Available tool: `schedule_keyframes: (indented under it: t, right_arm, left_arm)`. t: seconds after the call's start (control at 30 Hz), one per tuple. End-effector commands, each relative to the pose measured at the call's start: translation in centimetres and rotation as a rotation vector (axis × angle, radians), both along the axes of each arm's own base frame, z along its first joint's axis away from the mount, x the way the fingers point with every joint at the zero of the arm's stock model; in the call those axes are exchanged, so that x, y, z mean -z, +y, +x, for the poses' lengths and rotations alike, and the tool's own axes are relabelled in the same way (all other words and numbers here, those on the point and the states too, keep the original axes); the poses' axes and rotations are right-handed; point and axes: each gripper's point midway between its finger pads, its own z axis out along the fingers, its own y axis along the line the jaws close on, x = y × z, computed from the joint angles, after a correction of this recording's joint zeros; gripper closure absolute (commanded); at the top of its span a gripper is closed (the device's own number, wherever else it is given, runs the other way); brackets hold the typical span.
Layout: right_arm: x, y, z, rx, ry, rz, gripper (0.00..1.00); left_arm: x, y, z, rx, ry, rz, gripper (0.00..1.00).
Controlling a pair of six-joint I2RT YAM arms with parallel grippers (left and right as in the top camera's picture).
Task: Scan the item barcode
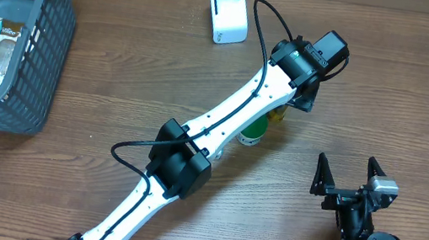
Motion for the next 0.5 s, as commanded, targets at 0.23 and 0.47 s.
schedule_keyframes:
  t: [0.23, 0.47]
  right_arm:
    - [0.2, 0.2, 0.0, -0.011, -0.004, 0.000, 0.00]
    - [0.2, 0.2, 0.0, -0.011, -0.004, 0.000, 0.00]
  left_arm:
    - [-5.7, 0.0, 1.5, -0.001, -0.107, -0.092, 0.22]
    - [-15.3, 2.3, 3.0, 0.020, -0.287, -0.191, 0.16]
